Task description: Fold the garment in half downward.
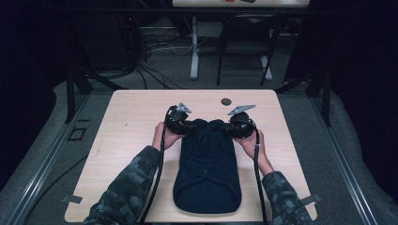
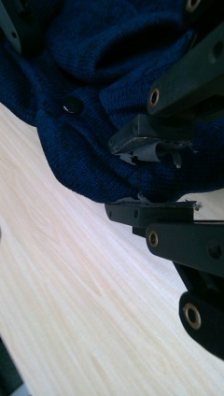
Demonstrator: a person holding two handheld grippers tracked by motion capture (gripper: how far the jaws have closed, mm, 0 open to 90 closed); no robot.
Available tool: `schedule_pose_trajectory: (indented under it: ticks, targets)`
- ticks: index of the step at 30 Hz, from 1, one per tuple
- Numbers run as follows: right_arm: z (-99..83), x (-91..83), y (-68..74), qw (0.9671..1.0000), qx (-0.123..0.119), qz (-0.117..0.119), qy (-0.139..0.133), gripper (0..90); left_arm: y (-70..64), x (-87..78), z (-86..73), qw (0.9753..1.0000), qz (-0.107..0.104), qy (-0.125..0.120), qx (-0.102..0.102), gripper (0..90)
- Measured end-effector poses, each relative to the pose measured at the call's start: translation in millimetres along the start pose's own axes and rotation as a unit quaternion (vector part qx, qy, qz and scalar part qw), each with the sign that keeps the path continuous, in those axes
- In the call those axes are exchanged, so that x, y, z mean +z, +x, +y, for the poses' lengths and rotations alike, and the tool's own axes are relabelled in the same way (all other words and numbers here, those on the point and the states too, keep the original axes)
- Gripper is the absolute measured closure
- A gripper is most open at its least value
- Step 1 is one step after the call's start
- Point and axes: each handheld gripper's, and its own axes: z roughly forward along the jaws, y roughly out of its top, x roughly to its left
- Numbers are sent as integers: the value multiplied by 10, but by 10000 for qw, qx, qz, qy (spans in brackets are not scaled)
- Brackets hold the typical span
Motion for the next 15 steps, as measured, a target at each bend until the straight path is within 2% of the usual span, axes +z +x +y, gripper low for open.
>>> schedule_pose_trajectory:
  ticks: [3,7,9,15]
  targets:
    - [30,-74,-10,9999,-26,48,-116,745,-23,-71,48,9999,36,-73,61,691]
    - [84,-147,7,9999,-105,51,-103,744,-38,-124,86,9999,59,-132,66,690]
    - [108,-183,17,9998,-174,56,-106,742,-63,-169,112,9997,117,-147,154,690]
    - [139,-262,65,9992,-368,-33,-174,743,-70,-237,147,9995,100,-191,213,688]
